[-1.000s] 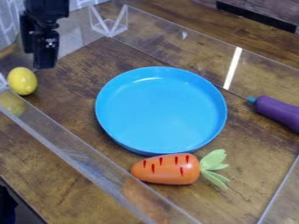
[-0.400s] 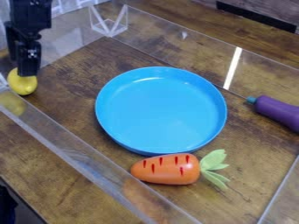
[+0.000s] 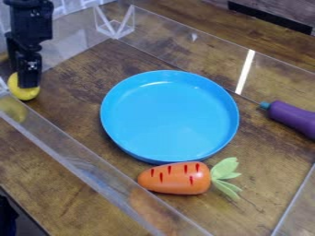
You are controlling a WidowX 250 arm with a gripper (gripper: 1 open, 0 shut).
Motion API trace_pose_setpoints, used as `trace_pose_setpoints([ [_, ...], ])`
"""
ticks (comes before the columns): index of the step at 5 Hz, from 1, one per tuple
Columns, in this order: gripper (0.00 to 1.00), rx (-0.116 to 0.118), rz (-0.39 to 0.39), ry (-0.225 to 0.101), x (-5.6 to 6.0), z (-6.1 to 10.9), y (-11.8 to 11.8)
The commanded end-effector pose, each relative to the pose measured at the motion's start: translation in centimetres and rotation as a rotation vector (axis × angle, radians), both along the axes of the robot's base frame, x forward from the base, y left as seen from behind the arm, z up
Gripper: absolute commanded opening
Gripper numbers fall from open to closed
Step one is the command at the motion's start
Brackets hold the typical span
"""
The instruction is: Put the lemon on the blue tray
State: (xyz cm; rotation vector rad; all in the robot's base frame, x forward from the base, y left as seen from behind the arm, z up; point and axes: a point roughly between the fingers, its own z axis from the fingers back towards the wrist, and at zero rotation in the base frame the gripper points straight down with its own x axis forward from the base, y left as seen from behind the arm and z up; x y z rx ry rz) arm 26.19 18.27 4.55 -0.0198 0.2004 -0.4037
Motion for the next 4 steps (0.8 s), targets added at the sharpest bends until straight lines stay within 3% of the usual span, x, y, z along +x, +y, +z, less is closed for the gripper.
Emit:
trace_pose_setpoints([
  [1,1.00,0.027,0.014,-0.057,0.8,1.1,1.3],
  [2,0.00,0.021,0.013,-0.055,0.8,0.7,1.5],
  [3,1.00,0.022,0.012,-0.050,1.0,0.1,1.5],
  [4,0.00,0.036,-0.008,-0.047,1.4,0.3,1.5],
])
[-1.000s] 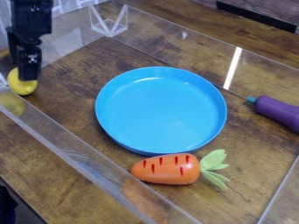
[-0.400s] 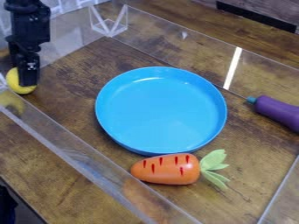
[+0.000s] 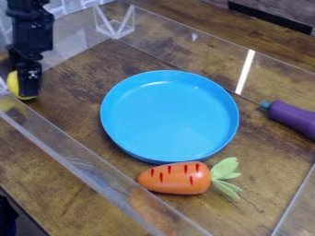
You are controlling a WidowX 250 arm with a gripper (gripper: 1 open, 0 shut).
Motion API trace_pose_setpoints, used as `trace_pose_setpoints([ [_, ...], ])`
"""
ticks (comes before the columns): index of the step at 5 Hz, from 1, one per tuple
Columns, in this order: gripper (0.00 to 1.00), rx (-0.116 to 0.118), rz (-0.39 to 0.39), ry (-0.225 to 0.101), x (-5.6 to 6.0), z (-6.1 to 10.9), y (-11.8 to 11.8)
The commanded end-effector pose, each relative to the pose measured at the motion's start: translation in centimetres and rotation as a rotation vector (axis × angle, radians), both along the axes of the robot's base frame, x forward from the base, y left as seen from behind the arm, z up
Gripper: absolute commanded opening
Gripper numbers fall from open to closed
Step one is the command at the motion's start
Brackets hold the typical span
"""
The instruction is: Put the lemon on the blue tray
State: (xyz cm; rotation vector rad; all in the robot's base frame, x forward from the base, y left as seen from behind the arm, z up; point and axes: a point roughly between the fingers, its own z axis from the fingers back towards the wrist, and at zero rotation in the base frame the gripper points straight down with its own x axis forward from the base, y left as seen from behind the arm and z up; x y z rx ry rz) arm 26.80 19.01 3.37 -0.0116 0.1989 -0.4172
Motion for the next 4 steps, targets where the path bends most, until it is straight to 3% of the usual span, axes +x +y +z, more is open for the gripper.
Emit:
trace_pose_setpoints([
  [1,0.00,0.036,-0.007,-0.040,1.17,1.62,0.41],
  [4,0.00,0.048,-0.037,-0.024,1.89,2.32,-0.34],
])
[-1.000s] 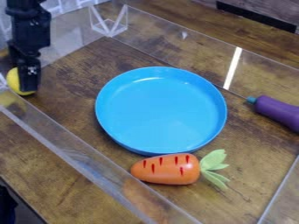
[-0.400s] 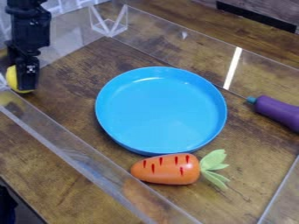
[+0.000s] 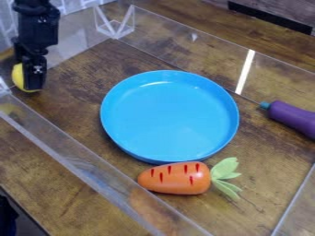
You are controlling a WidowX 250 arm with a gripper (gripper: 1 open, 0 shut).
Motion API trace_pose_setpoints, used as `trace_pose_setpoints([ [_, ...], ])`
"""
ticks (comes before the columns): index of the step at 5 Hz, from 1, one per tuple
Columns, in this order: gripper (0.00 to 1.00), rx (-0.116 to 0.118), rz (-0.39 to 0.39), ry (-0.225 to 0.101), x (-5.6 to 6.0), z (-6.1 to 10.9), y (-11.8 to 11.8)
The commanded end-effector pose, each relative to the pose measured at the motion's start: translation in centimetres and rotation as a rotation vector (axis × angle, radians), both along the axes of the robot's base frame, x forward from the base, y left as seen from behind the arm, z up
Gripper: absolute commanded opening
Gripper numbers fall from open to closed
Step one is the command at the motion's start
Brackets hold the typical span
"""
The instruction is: Put the lemon on the blue tray
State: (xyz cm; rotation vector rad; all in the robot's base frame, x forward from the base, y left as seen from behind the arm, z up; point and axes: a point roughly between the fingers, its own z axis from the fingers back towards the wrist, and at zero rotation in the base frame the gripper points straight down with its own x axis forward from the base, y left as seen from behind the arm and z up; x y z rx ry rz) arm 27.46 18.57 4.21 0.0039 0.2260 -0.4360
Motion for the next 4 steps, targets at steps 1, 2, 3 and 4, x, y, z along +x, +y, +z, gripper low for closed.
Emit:
trace_pose_setpoints([
  [1,0.00,0.046,-0.047,-0.042,1.7,2.5,-0.5],
  [2,0.00,0.071,-0.076,-0.031,2.4,4.6,-1.7],
  [3,0.00,0.099,-0.104,-0.026,3.3,6.9,-3.3],
  [4,0.00,0.130,-0.140,-0.032,4.0,9.5,-5.7],
])
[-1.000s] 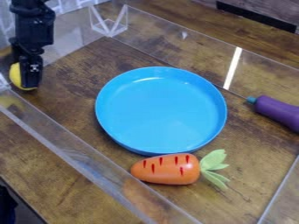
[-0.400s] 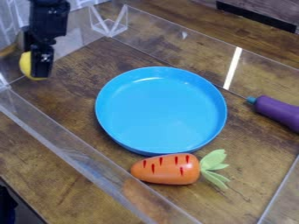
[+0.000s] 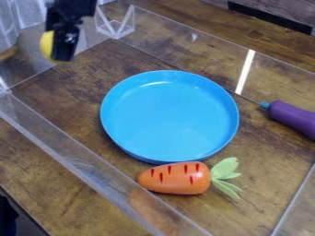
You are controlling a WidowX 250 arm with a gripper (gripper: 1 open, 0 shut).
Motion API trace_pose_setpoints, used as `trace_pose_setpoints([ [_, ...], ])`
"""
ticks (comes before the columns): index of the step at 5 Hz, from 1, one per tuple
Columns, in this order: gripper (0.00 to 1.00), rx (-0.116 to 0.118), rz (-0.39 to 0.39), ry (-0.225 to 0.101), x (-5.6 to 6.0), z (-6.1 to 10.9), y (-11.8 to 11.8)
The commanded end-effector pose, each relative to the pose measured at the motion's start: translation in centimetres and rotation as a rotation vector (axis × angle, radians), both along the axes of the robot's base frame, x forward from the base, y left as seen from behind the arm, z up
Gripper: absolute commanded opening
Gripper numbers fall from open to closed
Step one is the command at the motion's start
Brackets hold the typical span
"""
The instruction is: Put the lemon on the blue tray
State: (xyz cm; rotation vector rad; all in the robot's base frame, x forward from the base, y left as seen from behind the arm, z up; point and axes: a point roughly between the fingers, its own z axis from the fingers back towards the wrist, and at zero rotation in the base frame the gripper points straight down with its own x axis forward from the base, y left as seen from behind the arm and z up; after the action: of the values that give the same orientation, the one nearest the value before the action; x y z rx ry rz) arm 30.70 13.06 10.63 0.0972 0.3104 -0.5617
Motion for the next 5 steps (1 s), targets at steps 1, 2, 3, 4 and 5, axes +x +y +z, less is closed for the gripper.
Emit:
trace_pose_setpoints([
  [1,0.00,0.030,-0.063,-0.103,1.2,4.1,-3.1],
  [2,0.00,0.022,-0.125,-0.105,1.0,4.5,-6.6],
  [3,0.00,0.018,-0.190,-0.105,0.0,5.1,-9.5],
  [4,0.00,0.016,-0.233,-0.103,-0.9,5.0,-11.6],
  [5,0.00,0.016,-0.245,-0.089,-2.0,4.9,-12.7],
])
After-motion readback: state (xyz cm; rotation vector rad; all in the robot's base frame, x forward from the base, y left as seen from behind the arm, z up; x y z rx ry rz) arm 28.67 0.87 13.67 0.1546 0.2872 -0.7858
